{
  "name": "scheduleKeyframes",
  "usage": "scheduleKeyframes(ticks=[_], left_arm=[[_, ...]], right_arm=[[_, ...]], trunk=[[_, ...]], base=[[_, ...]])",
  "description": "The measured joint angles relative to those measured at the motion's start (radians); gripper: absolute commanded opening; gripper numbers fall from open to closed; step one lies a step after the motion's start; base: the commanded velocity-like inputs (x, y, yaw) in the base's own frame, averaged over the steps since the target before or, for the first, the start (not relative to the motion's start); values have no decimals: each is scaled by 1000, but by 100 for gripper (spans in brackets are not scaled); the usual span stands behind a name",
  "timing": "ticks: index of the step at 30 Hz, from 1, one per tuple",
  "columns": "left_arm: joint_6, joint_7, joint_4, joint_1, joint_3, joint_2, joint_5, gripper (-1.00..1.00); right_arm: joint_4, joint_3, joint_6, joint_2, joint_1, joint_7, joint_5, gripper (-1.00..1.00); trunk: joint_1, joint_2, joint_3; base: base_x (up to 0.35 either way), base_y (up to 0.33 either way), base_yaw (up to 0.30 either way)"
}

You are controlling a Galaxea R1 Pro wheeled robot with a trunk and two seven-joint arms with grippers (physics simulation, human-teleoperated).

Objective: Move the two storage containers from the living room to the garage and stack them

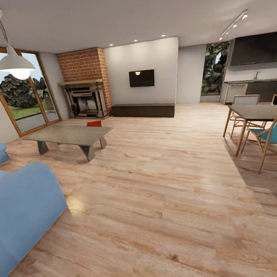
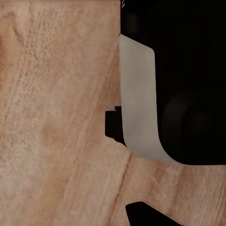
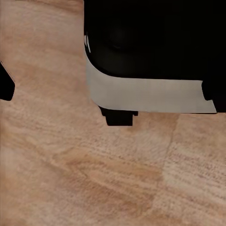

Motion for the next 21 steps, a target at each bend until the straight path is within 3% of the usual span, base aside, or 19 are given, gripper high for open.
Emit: scheduleKeyframes(ticks=[4, 17, 21], left_arm=[[0, 0, 0, 0, 0, 0, 0, 100], [0, 0, 0, 0, 0, 0, 0, 100], [0, 0, 0, 0, 0, 0, 0, 100]], right_arm=[[0, 0, -1, -2, 0, 0, 1, 100], [0, 0, -1, -3, 0, 0, 1, 100], [0, 0, -1, -3, 0, 0, 1, 100]], trunk=[[0, 0, 0], [0, 0, 0], [0, 0, 0]], base=[[323, 0, -60], [323, 0, -213], [323, 0, -86]])
